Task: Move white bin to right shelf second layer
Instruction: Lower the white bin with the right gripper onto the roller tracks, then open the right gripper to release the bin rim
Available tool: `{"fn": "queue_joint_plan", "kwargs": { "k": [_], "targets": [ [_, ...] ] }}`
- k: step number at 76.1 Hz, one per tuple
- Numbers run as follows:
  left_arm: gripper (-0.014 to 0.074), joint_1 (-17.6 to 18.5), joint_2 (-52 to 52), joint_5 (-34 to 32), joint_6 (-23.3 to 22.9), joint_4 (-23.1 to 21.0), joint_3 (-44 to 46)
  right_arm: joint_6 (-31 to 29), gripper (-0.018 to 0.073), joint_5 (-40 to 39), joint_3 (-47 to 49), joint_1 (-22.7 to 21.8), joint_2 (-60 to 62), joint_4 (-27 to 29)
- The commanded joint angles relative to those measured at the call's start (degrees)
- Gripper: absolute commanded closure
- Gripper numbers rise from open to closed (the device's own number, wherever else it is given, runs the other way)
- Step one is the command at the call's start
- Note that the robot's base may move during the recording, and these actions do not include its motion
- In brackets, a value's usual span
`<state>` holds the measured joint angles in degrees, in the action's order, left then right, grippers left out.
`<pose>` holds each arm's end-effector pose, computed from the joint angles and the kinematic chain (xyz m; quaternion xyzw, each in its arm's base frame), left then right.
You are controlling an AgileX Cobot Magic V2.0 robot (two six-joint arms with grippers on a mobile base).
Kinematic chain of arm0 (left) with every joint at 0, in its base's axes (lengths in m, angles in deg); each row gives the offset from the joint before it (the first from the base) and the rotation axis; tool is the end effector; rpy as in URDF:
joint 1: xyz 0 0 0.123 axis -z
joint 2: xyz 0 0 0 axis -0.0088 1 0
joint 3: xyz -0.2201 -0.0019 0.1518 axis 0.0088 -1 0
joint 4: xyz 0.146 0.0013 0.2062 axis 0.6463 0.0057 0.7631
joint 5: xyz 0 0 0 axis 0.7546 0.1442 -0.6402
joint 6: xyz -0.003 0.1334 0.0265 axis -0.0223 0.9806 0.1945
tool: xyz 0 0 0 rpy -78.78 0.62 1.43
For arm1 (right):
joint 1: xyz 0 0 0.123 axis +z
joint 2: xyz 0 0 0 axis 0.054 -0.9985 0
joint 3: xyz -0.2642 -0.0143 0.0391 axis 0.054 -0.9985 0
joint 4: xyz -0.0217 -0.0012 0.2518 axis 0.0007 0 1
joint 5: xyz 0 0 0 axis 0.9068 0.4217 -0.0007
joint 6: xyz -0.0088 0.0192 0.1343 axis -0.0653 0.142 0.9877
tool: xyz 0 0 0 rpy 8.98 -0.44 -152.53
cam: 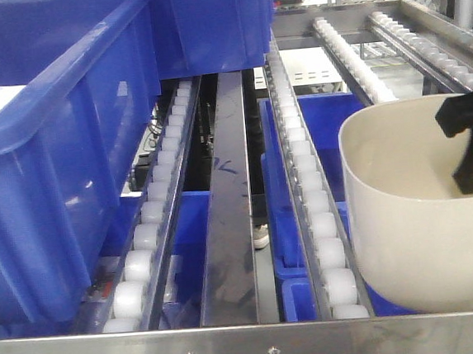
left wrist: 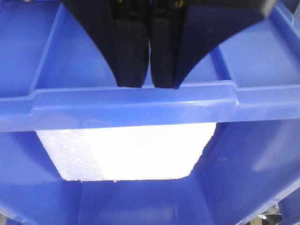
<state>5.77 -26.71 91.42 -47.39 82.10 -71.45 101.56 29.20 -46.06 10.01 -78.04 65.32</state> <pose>0.1191 -0.0109 0.1928 0.0497 0.7323 -0.0163 0.6790 0.2765 0.0620 0.1563 -0.0111 0.9518 0.0573 0.3012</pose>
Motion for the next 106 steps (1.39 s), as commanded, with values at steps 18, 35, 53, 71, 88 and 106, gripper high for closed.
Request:
{"fn": "queue_joint_plan", "kwargs": {
  "k": [18, 35, 53, 71, 88, 106],
  "targets": [
    [0.0512, 0.33, -0.8, -5.01, -0.3, 0.0, -2.11, 0.04, 0.0031, -4.69, 1.92, 0.03, 4.14, -0.1],
    [0.0512, 0.33, -0.8, -5.01, -0.3, 0.0, -2.11, 0.04, 0.0031, -4.85, 1.98, 0.03, 7.31, -0.1],
    [0.0512, 0.33, -0.8, -5.01, -0.3, 0.0, -2.11, 0.04, 0.0031, -6.2, 1.98, 0.03, 11.33, -0.1],
    [0.0512, 0.33, -0.8, -5.01, -0.3, 0.0, -2.11, 0.04, 0.0031, -6.93, 1.98, 0.03, 16.95, -0.1],
    [0.0512, 0.33, -0.8, -5.01, -0.3, 0.0, -2.11, 0.04, 0.0263, -10.1, 1.86, -0.04, 26.93, -0.16],
    [0.0512, 0.33, -0.8, -5.01, -0.3, 0.0, -2.11, -0.01, 0.0508, -10.51, -1.73, -2.49, 40.56, -0.73]
  ]
}}
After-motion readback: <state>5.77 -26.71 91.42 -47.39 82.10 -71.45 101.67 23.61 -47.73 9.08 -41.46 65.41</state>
